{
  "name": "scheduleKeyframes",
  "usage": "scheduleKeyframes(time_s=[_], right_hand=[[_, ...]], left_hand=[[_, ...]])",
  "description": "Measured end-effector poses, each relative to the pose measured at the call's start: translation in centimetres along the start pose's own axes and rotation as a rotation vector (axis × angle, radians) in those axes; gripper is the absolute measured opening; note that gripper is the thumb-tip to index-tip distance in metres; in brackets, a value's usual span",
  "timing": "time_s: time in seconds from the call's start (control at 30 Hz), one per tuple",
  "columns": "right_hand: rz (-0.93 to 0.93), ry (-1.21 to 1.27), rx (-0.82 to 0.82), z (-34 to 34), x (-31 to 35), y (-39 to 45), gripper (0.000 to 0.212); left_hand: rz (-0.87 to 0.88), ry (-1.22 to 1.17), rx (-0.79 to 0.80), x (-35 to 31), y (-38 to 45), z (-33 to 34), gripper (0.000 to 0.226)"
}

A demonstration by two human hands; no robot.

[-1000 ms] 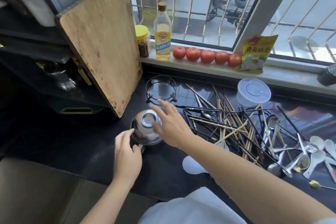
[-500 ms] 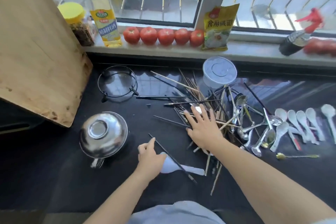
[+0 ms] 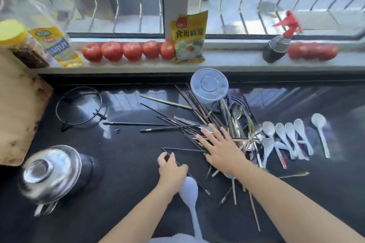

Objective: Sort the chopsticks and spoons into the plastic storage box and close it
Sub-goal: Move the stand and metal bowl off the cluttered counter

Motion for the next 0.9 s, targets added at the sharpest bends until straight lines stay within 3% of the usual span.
scheduleKeyframes(time_s=[0.2,0.3,0.37,0.43,0.5,0.57,0.63,0.73,0.8,0.9], right_hand=[[-0.126,-0.012,-0.051,1.1,-5.5,-1.4,0.070],[-0.169,0.046,-0.103,0.5,-6.4,-1.6,0.067],[-0.151,0.184,-0.208,-1.0,-6.6,-0.9,0.062],[-0.033,0.385,-0.377,-3.6,-7.6,0.9,0.047],[0.255,0.632,-0.491,-6.2,-9.7,3.2,0.033],[0.623,0.903,-0.395,-7.6,-12.1,5.5,0.040],[0.882,1.117,-0.235,-7.4,-13.8,7.9,0.047],[1.091,1.385,-0.284,-6.9,-15.3,10.2,0.043],[1.155,1.469,-0.283,-6.2,-15.8,10.8,0.041],[1.133,1.545,-0.307,-6.6,-15.7,9.9,0.014]], left_hand=[[0.049,0.109,0.021,-4.5,0.6,2.7,0.059],[0.266,0.365,-0.154,-7.1,2.7,-1.0,0.053],[0.386,0.644,-0.201,-8.7,5.1,-4.0,0.066],[0.351,0.982,-0.111,-9.5,7.9,-6.8,0.096],[0.156,1.168,0.003,-8.7,10.3,-9.9,0.123],[-0.018,1.157,0.053,-6.9,11.3,-12.2,0.135],[-0.090,1.122,0.060,-5.0,10.9,-12.9,0.130],[-0.061,1.126,-0.007,-3.4,9.4,-11.9,0.102],[-0.050,1.132,-0.102,-3.4,8.3,-10.3,0.086],[-0.013,1.104,-0.195,-4.1,7.0,-5.9,0.076]])
Point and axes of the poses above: each hand's wrist, its own y-axis towards the middle knuckle, its own z-axis out of the palm, x = y × z, the point moved 4 cm from there along y, towards the middle knuckle, and after that the axes turned 3 degrees about z, right-handed, at the moved point
